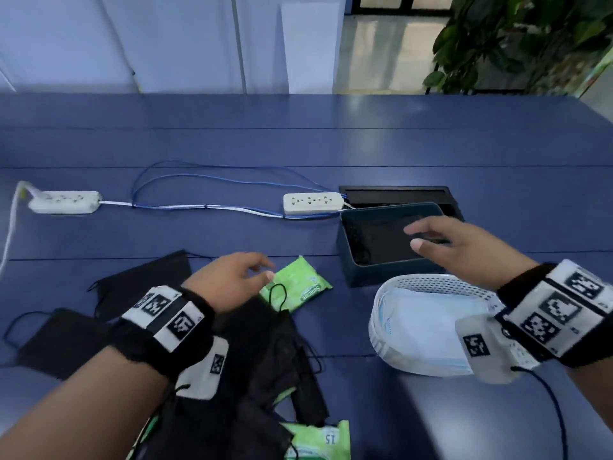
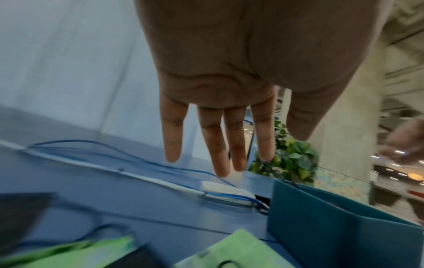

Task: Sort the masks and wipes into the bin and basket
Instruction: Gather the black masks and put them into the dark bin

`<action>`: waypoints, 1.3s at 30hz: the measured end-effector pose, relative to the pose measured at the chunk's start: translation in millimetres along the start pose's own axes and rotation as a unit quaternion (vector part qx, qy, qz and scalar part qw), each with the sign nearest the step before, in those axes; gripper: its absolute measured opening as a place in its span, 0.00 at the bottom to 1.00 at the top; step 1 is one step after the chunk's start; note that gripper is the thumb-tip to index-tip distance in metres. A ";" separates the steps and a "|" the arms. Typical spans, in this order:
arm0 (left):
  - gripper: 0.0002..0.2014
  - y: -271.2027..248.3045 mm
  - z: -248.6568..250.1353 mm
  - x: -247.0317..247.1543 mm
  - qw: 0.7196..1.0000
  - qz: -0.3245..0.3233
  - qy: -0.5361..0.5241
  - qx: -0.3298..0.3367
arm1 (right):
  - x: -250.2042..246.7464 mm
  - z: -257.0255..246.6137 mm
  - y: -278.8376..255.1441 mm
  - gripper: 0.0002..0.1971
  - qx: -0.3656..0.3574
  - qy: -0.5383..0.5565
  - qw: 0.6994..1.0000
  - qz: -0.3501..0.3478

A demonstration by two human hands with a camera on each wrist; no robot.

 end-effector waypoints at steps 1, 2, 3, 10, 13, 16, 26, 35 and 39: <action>0.08 -14.6 -19.9 1.4 0.999 -0.005 -0.020 -0.028 | 11.4 -7.3 -9.4 0.11 -0.004 0.027 1.000 -0.014; 0.05 -29.0 -39.1 3.9 0.997 -0.012 -0.044 -0.055 | 23.2 -13.9 -17.1 0.10 -0.010 0.049 0.998 -0.023; 0.03 -43.5 -57.1 7.3 0.994 -0.020 -0.067 -0.080 | 35.9 -17.8 -22.6 0.09 -0.013 0.067 0.997 -0.033; 0.11 -127.7 -135.5 33.2 0.974 -0.105 -0.018 -0.199 | 137.2 -9.4 -33.6 0.07 0.023 0.091 0.990 -0.109; 0.14 -151.0 -163.1 46.1 0.965 -0.127 0.040 -0.228 | 177.3 3.6 -36.8 0.06 0.063 0.044 0.985 -0.157; 0.19 -171.2 -172.0 64.7 0.955 -0.183 0.097 -0.212 | 206.0 18.4 -38.9 0.09 0.110 -0.014 0.976 -0.188; 0.32 -153.7 -92.7 97.5 0.946 -0.136 0.274 0.104 | 249.2 28.9 -40.9 0.18 0.213 0.016 0.950 -0.228; 0.07 -132.1 -89.1 99.6 0.954 -0.137 0.245 0.106 | 249.1 40.7 -39.3 0.16 0.247 0.005 0.946 -0.209; 0.12 -130.3 -89.9 75.2 0.987 -0.095 0.104 0.075 | 242.5 51.3 -44.9 0.11 0.321 0.181 0.917 -0.149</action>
Point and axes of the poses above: each hand's wrist, its own y-axis towards the middle knuckle, its own x-axis out of the palm, z = x × y, the point moved 5 cm from there along y, towards the middle knuckle, and after that the axes turned 8 degrees about y, right-handed, at the moved point
